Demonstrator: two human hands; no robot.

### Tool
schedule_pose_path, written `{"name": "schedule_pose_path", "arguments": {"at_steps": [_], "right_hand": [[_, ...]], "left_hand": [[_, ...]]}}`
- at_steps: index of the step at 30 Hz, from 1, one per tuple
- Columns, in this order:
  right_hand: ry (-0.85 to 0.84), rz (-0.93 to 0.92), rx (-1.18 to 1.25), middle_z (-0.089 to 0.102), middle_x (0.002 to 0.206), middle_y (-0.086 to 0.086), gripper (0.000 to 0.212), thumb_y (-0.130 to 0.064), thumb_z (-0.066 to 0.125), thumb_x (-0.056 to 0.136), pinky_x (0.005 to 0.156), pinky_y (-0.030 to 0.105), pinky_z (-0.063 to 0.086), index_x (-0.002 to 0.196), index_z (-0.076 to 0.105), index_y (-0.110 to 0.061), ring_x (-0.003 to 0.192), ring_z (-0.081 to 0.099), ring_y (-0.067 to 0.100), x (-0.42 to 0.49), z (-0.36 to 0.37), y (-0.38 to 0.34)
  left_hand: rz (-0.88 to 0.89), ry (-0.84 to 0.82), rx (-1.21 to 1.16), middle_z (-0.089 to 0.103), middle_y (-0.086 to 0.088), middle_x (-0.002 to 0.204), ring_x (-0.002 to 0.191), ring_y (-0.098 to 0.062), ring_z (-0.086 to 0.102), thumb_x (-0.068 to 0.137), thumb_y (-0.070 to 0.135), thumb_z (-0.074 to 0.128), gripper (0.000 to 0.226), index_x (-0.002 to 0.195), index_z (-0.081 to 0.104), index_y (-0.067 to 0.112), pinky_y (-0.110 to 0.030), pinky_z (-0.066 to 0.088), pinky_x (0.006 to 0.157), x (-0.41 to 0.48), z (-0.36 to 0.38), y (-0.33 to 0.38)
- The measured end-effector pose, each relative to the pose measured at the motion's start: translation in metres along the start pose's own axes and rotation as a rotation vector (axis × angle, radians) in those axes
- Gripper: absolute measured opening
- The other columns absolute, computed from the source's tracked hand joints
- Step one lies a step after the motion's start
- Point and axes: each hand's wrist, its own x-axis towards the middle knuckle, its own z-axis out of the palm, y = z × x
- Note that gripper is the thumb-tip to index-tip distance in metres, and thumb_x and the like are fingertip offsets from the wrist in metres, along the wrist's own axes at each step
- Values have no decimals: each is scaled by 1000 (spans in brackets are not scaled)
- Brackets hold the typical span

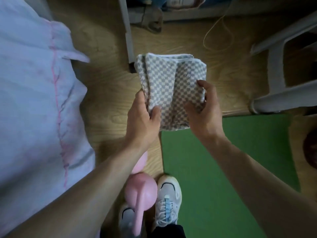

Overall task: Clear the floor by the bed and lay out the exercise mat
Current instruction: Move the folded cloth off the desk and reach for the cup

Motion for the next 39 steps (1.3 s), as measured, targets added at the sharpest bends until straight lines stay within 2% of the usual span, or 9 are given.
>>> {"name": "schedule_pose_path", "arguments": {"at_steps": [4,6,13,17,21,29,32,36,39], "right_hand": [[-21,-32,4,65,122,9,61,-18,59,82,80,56,57,140,42,-29,100,67,34,37,40,44],[-57,-76,4,61,129,9,63,-22,57,80,86,58,56,140,39,-29,107,66,34,56,61,57],[-218,-119,-139,62,124,24,68,-13,50,82,85,46,53,149,35,-19,90,52,22,122,119,82],[-406,-120,-407,35,152,22,77,-15,60,95,110,40,37,158,17,-14,133,41,37,136,128,87],[-438,-36,-427,30,153,23,76,-26,61,95,116,47,33,157,19,-14,139,33,39,135,117,81],[-284,-115,-259,49,148,14,61,-52,35,103,115,41,37,147,44,-11,136,46,30,92,79,22],[-226,-186,-134,64,124,8,70,-67,22,99,101,54,46,131,56,-15,118,58,30,72,60,-6],[-197,-103,-20,57,129,-4,54,-49,32,104,98,25,42,143,50,-16,119,54,15,37,18,-82],[-134,-211,25,61,131,8,65,-55,30,101,104,37,45,142,50,-9,121,57,24,-1,-21,-137]], "left_hand": [[-31,0,43,61,-8,131,117,-22,59,97,27,58,50,138,43,5,-20,42,91,34,32,-46],[-53,15,63,63,-14,129,116,-29,60,96,30,58,51,137,43,4,-32,45,95,54,41,-66],[-80,43,98,66,-9,123,110,-26,63,95,31,57,46,134,44,9,-31,48,93,127,64,-118],[-98,-56,182,57,-9,136,123,-29,54,97,32,55,48,138,40,11,-34,43,96,142,73,-130],[-117,-15,149,66,1,114,108,-24,61,91,40,58,42,126,46,19,-33,48,87,134,64,-127],[-55,1,177,39,-6,154,141,-23,31,99,44,49,62,152,28,20,-30,24,110,88,4,-62],[9,40,155,42,-8,152,139,-23,35,98,43,50,60,151,32,21,-26,25,107,73,-25,-29],[65,86,134,51,-6,145,135,-22,43,98,41,50,52,145,43,21,-24,29,102,50,-64,25],[99,118,69,56,-4,140,131,-21,48,97,45,50,50,141,48,22,-27,33,105,17,-93,76]]}}
